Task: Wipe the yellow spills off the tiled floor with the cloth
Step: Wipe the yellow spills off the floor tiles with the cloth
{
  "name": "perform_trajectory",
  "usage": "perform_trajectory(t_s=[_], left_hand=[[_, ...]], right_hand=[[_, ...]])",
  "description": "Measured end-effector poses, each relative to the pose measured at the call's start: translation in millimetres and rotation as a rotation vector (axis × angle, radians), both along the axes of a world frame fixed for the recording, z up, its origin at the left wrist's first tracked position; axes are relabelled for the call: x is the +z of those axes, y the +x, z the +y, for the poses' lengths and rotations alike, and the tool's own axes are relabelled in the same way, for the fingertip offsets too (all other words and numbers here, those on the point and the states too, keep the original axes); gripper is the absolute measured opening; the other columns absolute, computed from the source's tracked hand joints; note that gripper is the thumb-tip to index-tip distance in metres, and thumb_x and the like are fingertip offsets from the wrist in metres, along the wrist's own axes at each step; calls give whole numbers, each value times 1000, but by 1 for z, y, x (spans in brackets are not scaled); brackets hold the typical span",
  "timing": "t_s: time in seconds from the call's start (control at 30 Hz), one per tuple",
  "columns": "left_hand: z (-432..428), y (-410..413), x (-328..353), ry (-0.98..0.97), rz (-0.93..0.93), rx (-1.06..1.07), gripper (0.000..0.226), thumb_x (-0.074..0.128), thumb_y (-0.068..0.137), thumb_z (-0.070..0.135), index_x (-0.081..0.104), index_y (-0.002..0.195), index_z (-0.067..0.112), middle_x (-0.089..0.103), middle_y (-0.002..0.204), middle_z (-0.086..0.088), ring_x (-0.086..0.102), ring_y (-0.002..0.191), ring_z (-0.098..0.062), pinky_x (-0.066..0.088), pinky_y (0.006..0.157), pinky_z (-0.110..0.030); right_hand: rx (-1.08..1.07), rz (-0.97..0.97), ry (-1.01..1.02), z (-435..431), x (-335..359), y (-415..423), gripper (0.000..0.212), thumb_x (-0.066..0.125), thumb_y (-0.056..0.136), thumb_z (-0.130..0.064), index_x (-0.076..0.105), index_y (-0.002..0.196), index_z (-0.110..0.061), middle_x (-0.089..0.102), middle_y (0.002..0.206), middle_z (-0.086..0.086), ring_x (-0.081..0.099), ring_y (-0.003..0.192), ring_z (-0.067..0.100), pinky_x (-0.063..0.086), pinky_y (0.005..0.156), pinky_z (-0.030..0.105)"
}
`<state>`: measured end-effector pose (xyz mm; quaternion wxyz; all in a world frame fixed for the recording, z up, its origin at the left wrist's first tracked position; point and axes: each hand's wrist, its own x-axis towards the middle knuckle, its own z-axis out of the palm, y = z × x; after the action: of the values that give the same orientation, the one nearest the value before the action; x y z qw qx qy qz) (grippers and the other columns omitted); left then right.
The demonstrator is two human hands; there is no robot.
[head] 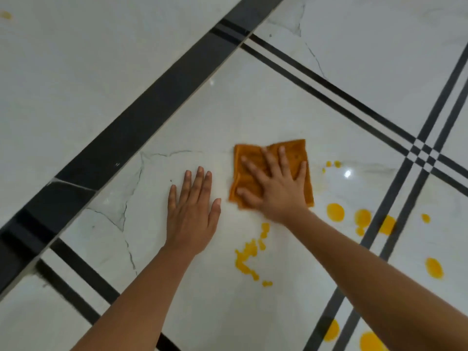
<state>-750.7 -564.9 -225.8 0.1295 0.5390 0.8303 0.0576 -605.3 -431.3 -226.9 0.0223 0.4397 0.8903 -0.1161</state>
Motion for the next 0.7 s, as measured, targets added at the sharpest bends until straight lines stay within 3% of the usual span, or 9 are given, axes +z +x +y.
perform_trajectory(t_s=[0.1, 0.27, 0.43, 0.6, 0.7], left_hand=[[-12, 5, -1, 18, 11, -59, 60, 17, 92, 42, 25, 145, 14, 22, 153, -5, 18, 141, -23, 12, 110, -44], [-41, 12, -6, 27, 31, -116, 58, 20, 93, 39, 26, 144, 13, 27, 151, -7, 20, 140, -24, 13, 109, -45], [-60, 17, -5, 19, 62, -136, 59, 20, 93, 40, 27, 144, 11, 29, 150, -8, 20, 139, -24, 15, 108, -46], [-72, 31, 0, -4, 20, -82, 65, 6, 89, 46, 11, 148, 17, 10, 156, -2, -3, 140, -14, -2, 111, -39], [-74, 38, 5, -24, 26, -86, 68, -3, 86, 48, 3, 147, 19, 2, 156, 0, -11, 138, -12, -7, 111, -37]], right_hand=[[187, -6, 51, -43, -2, 53, 70, 18, 76, -82, 23, 139, -53, 27, 154, -4, 14, 144, 27, 16, 102, 71], [-210, -27, -56, -38, 3, 12, 70, 30, 77, -78, 10, 141, -56, 5, 159, -7, -7, 145, 27, -4, 106, 66], [125, -15, 36, -120, -2, 73, 70, 18, 78, -82, 23, 141, -51, 26, 154, -2, 12, 143, 28, 19, 101, 72], [-190, -29, -90, -103, 6, 31, 74, 29, 75, -79, 8, 142, -54, 1, 159, -4, -9, 145, 30, -6, 105, 67], [127, -23, 7, -149, 1, 72, 72, 25, 78, -80, 19, 143, -50, 18, 157, 0, 7, 144, 32, 13, 103, 72]])
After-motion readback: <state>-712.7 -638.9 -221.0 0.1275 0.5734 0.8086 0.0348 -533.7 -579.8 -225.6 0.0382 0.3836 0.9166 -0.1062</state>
